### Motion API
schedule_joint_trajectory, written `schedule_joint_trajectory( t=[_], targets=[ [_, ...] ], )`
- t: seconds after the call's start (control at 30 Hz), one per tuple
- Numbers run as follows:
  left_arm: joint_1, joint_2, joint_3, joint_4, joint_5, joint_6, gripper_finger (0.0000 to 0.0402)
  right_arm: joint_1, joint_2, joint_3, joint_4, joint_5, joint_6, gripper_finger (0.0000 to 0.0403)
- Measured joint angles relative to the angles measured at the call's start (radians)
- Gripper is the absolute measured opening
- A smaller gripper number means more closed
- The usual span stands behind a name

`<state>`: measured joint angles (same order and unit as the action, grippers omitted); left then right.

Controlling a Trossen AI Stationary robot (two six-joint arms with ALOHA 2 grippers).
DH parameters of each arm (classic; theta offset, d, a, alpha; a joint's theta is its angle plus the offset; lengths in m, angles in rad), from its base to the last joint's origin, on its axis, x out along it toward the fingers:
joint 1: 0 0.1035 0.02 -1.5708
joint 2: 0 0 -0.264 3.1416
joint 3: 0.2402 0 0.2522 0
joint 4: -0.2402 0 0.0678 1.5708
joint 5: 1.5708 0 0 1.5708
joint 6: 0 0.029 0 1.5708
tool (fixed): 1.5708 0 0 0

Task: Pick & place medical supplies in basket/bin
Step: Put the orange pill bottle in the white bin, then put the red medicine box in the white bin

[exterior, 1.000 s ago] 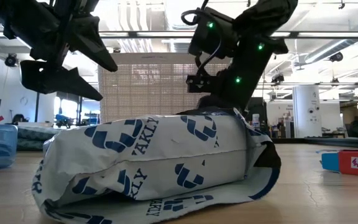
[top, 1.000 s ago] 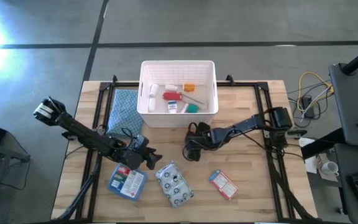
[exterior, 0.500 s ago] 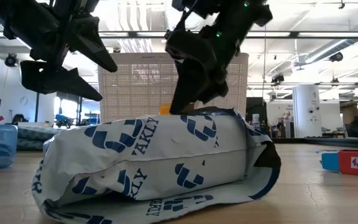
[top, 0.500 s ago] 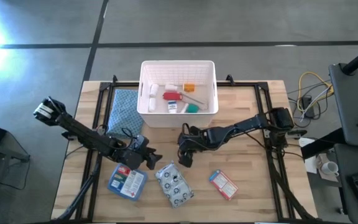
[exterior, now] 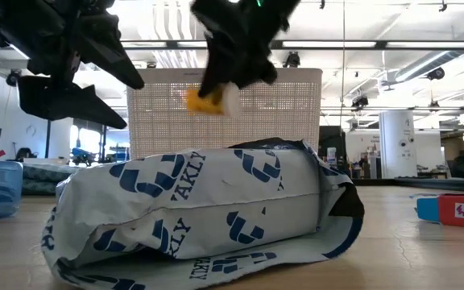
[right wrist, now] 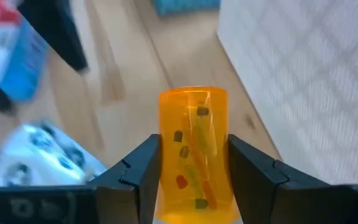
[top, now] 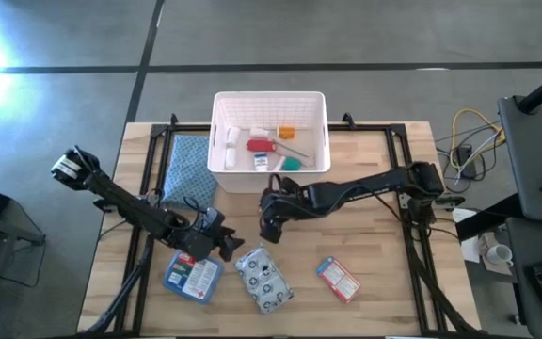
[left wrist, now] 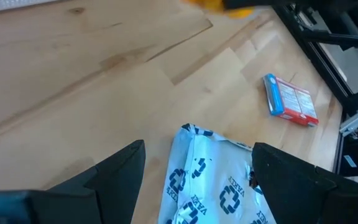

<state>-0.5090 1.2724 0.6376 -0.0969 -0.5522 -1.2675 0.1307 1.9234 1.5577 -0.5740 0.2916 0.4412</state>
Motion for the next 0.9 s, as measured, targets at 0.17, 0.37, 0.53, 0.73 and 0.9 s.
schedule_joint_trajectory(
  t=[0.17,0.37,0.53,0.73,0.9],
  targets=[
    [-0.003,0.000,0.000,0.000,0.000,0.000,0.0274,0.003,-0.019,0.130,0.000,0.031,-0.042,0.0149],
    [-0.003,0.000,-0.004,-0.001,-0.001,0.000,0.0274,-0.006,-0.026,0.358,-0.053,0.227,-0.179,0.0148],
    [-0.003,0.000,-0.004,0.001,-0.001,0.000,0.0274,-0.102,-0.027,0.514,-0.173,0.360,-0.334,0.0149],
    [-0.005,0.000,-0.004,0.003,-0.001,-0.013,0.0274,-0.280,-0.026,0.562,-0.353,0.361,-0.286,0.0190],
    [-0.010,0.000,-0.004,0.003,-0.001,-0.036,0.0274,-0.343,-0.025,0.561,-0.403,0.359,-0.209,0.0262]
  ],
)
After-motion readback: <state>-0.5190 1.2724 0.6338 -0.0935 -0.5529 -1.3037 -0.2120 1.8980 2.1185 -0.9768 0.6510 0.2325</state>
